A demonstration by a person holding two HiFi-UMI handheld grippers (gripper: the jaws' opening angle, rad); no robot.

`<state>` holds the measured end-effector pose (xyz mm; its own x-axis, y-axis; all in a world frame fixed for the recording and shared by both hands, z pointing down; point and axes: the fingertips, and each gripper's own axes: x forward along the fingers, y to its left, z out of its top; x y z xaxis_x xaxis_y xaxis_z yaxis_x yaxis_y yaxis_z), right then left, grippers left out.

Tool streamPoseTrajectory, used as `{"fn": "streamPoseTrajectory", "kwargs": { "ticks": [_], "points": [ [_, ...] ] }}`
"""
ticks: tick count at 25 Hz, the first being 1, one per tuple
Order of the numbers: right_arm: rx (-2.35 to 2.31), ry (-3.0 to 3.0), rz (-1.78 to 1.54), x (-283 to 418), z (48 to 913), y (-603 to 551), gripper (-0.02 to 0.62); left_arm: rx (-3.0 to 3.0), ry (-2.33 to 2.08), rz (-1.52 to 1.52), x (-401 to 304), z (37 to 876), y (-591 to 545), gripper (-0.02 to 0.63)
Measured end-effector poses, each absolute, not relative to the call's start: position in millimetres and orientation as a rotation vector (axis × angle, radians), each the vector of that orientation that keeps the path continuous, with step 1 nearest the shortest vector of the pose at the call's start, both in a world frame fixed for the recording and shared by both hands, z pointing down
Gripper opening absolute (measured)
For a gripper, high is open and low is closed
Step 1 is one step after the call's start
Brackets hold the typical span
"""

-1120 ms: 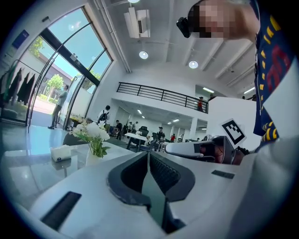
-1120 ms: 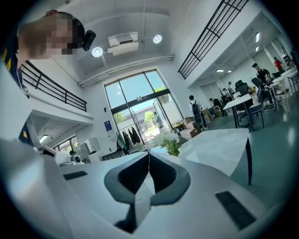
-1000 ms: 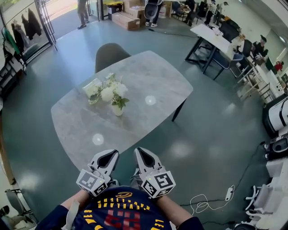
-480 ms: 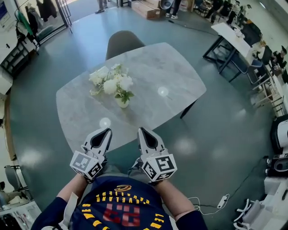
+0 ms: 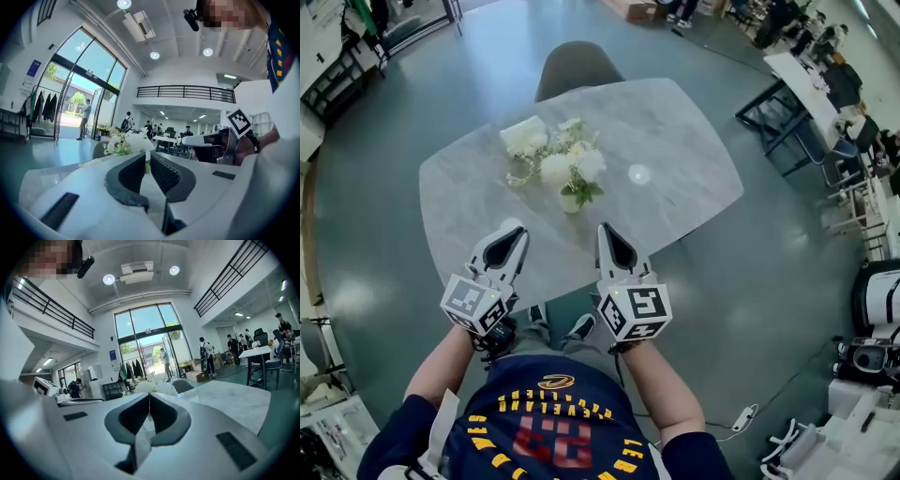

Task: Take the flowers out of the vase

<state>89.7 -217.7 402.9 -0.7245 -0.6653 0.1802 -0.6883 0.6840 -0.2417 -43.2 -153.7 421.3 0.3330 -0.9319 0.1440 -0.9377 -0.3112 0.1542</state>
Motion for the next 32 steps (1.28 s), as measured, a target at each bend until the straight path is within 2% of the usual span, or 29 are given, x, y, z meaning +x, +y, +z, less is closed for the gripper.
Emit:
{"fn": "streamPoseTrajectory", "kwargs": {
  "ticks": [17,27,32],
  "points": [
    [1.165,-2.592,0.426,47,462,-281,0.015,2.409,-1.61,0.162,-54,470,-212,0.028],
    [1.113,-2.52,0.437,24,484,-295,0.117,2.398,-1.564,0.233,-55,500,-239,0.077],
    [1.106,-2.482,0.426,16,494,-304,0.187,2.407,-1.519,0.303,-51,524,-255,0.154]
  ]
}}
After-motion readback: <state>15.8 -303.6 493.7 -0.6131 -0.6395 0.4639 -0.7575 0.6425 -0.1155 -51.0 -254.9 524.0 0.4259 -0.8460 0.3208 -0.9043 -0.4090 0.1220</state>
